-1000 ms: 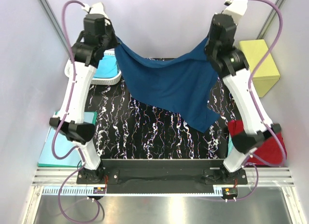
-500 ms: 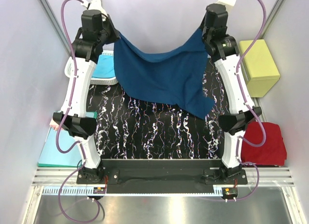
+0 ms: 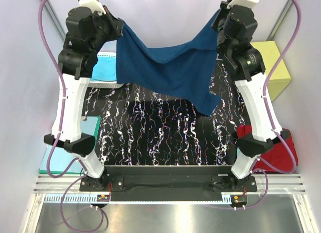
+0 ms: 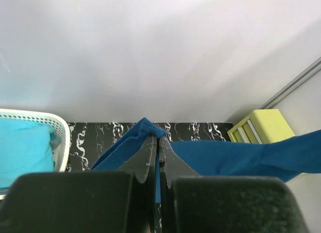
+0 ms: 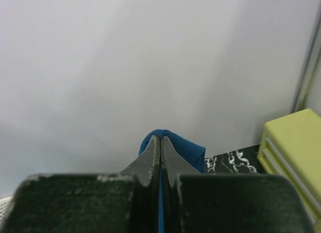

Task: Fold and stack the t-shirts
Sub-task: Flatten out the tshirt

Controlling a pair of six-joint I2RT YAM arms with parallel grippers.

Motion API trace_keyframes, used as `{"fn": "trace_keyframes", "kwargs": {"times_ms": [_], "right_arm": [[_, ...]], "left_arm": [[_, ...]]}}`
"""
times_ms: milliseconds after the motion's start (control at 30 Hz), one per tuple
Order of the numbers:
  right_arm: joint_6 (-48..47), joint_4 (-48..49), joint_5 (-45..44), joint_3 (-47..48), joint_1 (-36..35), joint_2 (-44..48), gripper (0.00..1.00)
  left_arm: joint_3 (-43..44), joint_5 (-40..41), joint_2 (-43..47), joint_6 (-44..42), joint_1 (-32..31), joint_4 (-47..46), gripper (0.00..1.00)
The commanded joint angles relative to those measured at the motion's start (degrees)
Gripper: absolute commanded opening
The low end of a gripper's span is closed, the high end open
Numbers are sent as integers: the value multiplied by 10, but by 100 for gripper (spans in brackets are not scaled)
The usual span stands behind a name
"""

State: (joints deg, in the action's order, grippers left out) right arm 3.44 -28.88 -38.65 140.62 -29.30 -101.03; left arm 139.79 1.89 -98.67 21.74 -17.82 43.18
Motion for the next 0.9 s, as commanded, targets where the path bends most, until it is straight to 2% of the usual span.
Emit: {"fn": "trace_keyframes", "kwargs": {"times_ms": [0,133,233,367,500,600,633,700,733,767,833,867], "right_arm": [[-76,66,-54,-47,-47,51,0],[-177,146,-116,-159,-96,96,0],[-190,154,-133,-210,-108,136,0],[-206,157,-160,-249,-131,191,0],[-233,164,-193,-268,-173,232,0],[-296,212,-244,-321,-209,264,0],[-336,256,-256,-336,-216,285,0],[-361,281,-277,-354,-230,303,0],[-379,302,-281,-354,-233,317,0],[-386,308,-286,-352,-236,321,0],[-403,315,-290,-335,-244,329,0],[-407,317,-291,-329,-247,332,0]], "left_arm": [[-19,50,55,-63,-61,-5,0],[-97,118,107,-104,-122,11,0],[-129,158,139,-115,-149,23,0],[-138,233,171,-128,-201,38,0],[-144,303,196,-130,-280,55,0],[-192,346,230,-109,-330,56,0],[-201,373,240,-105,-344,54,0],[-215,408,258,-100,-392,55,0],[-216,453,262,-102,-411,55,0],[-214,479,263,-114,-453,53,0],[-189,552,256,-131,-495,52,0],[-175,575,240,-155,-536,49,0]]}}
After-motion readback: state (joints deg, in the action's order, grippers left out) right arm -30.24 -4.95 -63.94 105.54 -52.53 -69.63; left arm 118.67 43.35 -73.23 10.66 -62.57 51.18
